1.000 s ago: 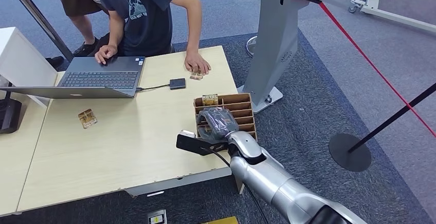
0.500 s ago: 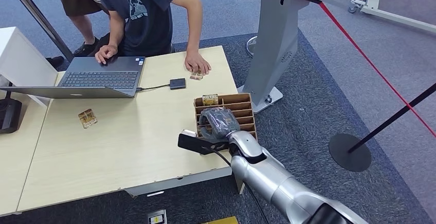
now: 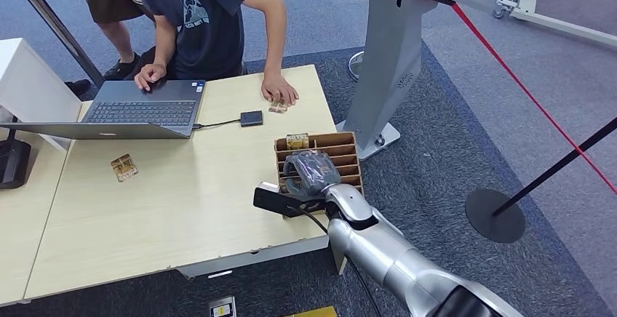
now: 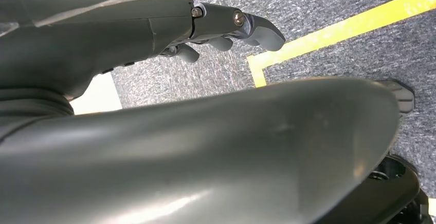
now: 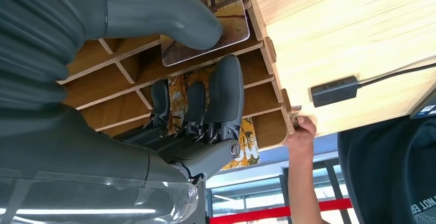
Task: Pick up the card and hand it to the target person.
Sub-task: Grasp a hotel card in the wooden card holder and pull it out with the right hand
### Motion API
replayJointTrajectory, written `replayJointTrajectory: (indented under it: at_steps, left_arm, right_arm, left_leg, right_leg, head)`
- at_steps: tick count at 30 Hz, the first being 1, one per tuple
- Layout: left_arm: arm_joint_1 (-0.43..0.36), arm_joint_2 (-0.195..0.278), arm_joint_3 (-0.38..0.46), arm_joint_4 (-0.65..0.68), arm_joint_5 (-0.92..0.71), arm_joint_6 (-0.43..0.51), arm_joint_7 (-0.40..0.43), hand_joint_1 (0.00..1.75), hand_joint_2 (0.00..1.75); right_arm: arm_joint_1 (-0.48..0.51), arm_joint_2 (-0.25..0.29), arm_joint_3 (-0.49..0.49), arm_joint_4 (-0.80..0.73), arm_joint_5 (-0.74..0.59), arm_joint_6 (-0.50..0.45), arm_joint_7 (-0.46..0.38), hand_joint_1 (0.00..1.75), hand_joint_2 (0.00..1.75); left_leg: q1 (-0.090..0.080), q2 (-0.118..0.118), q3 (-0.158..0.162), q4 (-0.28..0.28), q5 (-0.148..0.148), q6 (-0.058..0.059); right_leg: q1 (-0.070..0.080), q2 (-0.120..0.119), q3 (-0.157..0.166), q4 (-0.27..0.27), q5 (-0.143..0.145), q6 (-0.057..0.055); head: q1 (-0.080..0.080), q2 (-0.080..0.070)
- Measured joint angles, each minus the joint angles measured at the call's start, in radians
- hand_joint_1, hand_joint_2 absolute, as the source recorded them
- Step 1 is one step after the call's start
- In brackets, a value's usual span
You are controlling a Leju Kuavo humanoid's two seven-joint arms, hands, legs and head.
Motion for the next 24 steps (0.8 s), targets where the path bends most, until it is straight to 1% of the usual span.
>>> replayJointTrajectory:
  at_steps: [6, 10, 14, 21, 24]
  left_arm:
    - [0.0, 0.0, 0.0, 0.0, 0.002, 0.007, 0.001, 0.0, 0.0]
    - [0.0, 0.0, 0.0, 0.0, 0.005, 0.01, 0.002, 0.0, 0.0]
    - [0.0, 0.0, 0.0, 0.0, 0.006, 0.016, 0.003, 0.0, 0.0]
    - [0.0, 0.0, 0.0, 0.0, 0.006, 0.016, 0.003, 0.0, 0.0]
    - [0.0, 0.0, 0.0, 0.0, 0.006, 0.015, 0.003, 0.0, 0.0]
  right_arm:
    - [-0.004, 0.0, 0.0, 0.009, -0.003, 0.005, -0.004, 0.95, 1.75]
    - [-0.004, 0.0, 0.0, 0.014, -0.007, 0.01, -0.01, 0.99, 1.75]
    - [-0.004, 0.001, 0.0, 0.023, -0.011, 0.011, -0.011, 0.95, 1.75]
    - [-0.004, 0.002, 0.0, 0.041, -0.015, 0.007, -0.01, 1.03, 1.75]
    - [-0.004, 0.002, 0.0, 0.047, -0.016, 0.002, -0.008, 1.12, 1.75]
  left_leg:
    - [0.0, 0.0, 0.0, 0.0, 0.0, 0.0]
    - [0.0, 0.0, 0.0, 0.0, 0.0, 0.0]
    - [0.0, 0.0, 0.0, 0.0, 0.0, 0.0]
    - [0.0, 0.0, 0.0, 0.0, 0.0, 0.0]
    - [0.0, 0.0, 0.0, 0.0, 0.0, 0.0]
  right_leg:
    - [0.0, 0.0, 0.0, 0.0, 0.0, 0.0]
    - [0.0, 0.0, 0.0, 0.0, 0.0, 0.0]
    - [0.0, 0.0, 0.0, 0.0, 0.0, 0.0]
    - [0.0, 0.0, 0.0, 0.0, 0.0, 0.0]
    - [0.0, 0.0, 0.0, 0.0, 0.0, 0.0]
  head:
    - [0.0, 0.0]
    - [0.0, 0.0]
    - [0.0, 0.0]
    - [0.0, 0.0]
    - [0.0, 0.0]
